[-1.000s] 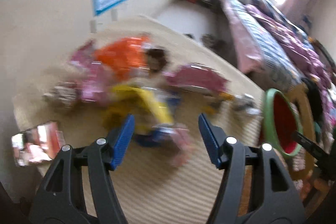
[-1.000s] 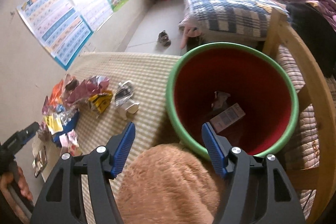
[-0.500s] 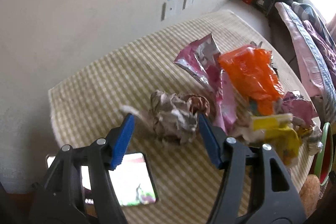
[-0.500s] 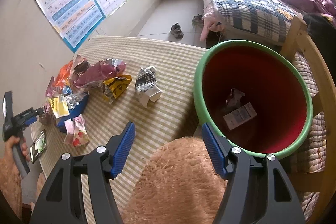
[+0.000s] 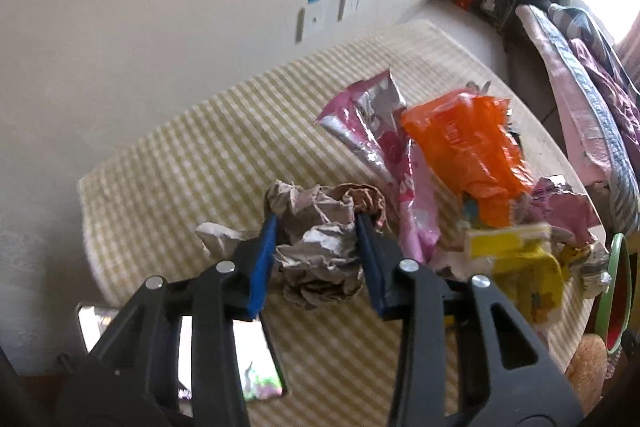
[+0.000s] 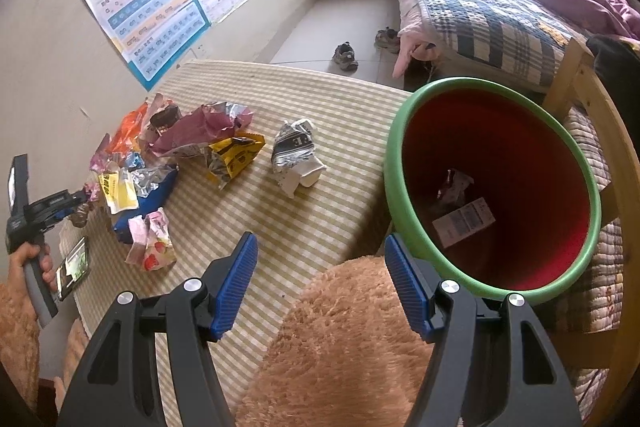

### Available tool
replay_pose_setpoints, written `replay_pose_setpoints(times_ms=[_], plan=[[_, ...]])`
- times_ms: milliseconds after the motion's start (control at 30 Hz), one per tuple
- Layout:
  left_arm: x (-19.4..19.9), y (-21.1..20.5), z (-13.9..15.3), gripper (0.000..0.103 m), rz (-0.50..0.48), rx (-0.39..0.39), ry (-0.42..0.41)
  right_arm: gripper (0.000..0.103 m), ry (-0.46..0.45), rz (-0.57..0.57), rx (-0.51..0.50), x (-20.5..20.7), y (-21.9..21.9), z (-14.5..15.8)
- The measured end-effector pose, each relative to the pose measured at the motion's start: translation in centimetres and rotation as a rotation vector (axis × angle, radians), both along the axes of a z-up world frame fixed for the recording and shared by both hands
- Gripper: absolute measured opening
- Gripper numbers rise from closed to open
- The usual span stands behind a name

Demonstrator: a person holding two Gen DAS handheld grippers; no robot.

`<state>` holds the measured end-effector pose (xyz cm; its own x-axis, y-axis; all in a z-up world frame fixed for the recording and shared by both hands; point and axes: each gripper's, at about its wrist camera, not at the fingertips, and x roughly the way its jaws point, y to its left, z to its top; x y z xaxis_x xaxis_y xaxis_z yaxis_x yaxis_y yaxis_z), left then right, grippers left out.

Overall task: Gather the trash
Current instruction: 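Grasp the crumpled brown foil wrapper with the left gripper, then lift the foil wrapper with the left gripper while the right gripper grasps the silver packet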

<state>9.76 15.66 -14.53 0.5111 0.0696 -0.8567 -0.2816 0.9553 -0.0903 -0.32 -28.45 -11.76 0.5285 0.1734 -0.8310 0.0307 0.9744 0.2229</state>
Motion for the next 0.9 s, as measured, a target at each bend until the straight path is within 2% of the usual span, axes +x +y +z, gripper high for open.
replay_pose_setpoints(times_ms=[233, 367, 533, 667, 767, 900], plan=[[-5.7, -4.0, 2.8, 0.038, -0.078, 0.000, -0.072, 0.064, 0.007, 0.052, 0.005, 0.5, 1.5, -0.3], [-7.8, -7.2, 3.7, 0.038, -0.157, -0.055, -0.079, 0.064, 0.013, 0.072, 0.024, 1.0, 2.3, -0.7], [-8.8, -12.4, 3.6, 0.038, -0.294, -0.128, -0.067, 0.064, 0.007, 0.056, 0.022, 2.1, 1.9, -0.9], [-9.6, -16.8, 2.3, 0.038, -0.405, -0.142, -0.026, 0.064, -0.015, 0.031, 0.016, 4.1, 1.1, -0.7], [-10.1, -18.5, 1.6, 0.038, -0.447, -0.152, 0.002, 0.064, -0.024, 0.023, 0.013, 6.1, 0.9, -0.7], [-10.7, -19.7, 1.4, 0.038, -0.494, -0.134, 0.016, 0.064, 0.016, 0.031, 0.014, 9.3, 1.4, -2.2]])
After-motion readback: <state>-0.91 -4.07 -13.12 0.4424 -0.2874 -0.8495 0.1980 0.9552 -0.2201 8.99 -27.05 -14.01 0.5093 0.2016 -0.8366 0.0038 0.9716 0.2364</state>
